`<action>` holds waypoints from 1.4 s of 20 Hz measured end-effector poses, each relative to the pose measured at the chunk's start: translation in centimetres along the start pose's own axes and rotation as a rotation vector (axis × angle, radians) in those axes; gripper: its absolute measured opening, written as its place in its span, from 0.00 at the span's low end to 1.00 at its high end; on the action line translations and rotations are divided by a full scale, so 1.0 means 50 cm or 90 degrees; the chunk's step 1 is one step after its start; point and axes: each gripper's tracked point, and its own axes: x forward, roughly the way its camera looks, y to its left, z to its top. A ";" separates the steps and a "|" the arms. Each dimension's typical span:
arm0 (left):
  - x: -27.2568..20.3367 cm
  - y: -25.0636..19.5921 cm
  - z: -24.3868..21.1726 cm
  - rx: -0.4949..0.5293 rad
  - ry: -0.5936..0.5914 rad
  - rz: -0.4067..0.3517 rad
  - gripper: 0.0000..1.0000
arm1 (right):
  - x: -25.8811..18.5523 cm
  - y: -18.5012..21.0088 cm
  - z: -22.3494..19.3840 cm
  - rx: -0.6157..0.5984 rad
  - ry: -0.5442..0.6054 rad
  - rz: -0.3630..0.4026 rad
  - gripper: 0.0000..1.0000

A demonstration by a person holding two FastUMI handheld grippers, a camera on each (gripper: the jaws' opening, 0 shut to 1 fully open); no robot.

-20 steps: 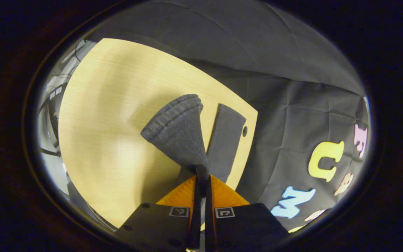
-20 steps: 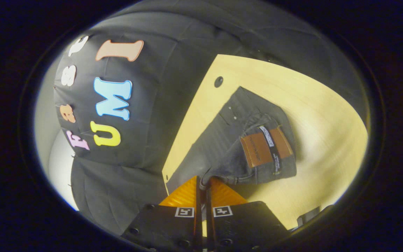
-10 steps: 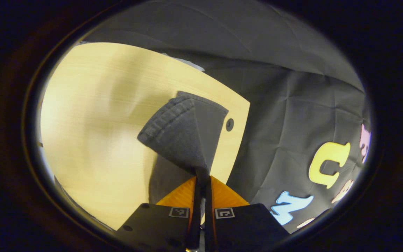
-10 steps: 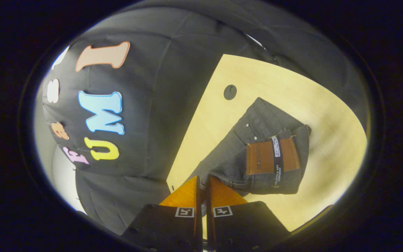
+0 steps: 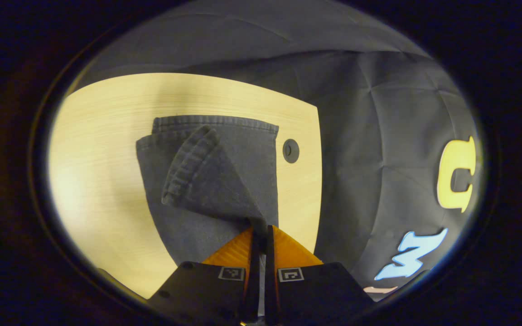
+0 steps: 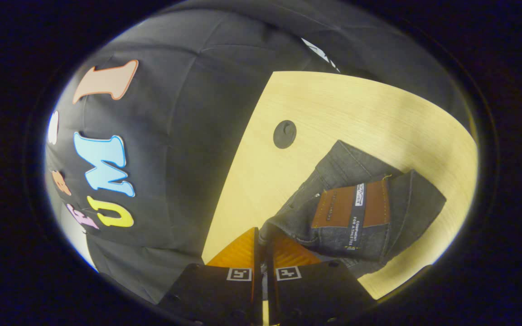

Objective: Grasp the waist and the cuffs of the jeans and fold them to make the two legs overlap; first hold the waist and fold one-third of the jeans toward the cuffs, then hold the cuffs and fold the remaining one-third in the same direction to finish folding.

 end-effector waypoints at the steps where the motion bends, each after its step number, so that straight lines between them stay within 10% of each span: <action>1: 0.013 -0.002 -0.006 0.018 0.000 0.009 0.13 | 0.008 -0.006 0.000 -0.008 -0.012 -0.009 0.04; 6: 0.057 0.016 -0.019 0.088 -0.018 0.032 0.13 | 0.001 0.009 -0.003 -0.056 -0.051 -0.020 0.19; 8: 0.049 0.021 -0.021 0.125 -0.030 0.039 0.25 | -0.014 0.003 0.003 -0.094 -0.084 -0.040 0.46; 9: 0.045 0.018 -0.017 0.148 -0.042 0.041 0.35 | -0.030 -0.006 0.016 -0.117 -0.105 -0.059 0.45; 10: 0.040 0.014 -0.015 0.173 -0.054 0.040 0.44 | -0.040 -0.014 0.022 -0.137 -0.123 -0.075 0.72; 11: 0.033 0.004 -0.013 0.197 -0.065 0.036 0.59 | -0.056 -0.016 0.031 -0.155 -0.139 -0.088 0.60; 13: 0.010 -0.014 -0.016 0.250 -0.081 0.038 0.89 | -0.092 -0.022 0.038 -0.185 -0.170 -0.114 0.84; 28: -0.208 -0.065 -0.093 0.579 -0.253 -0.022 0.97 | -0.143 -0.234 -0.028 -0.064 -0.269 -0.301 0.94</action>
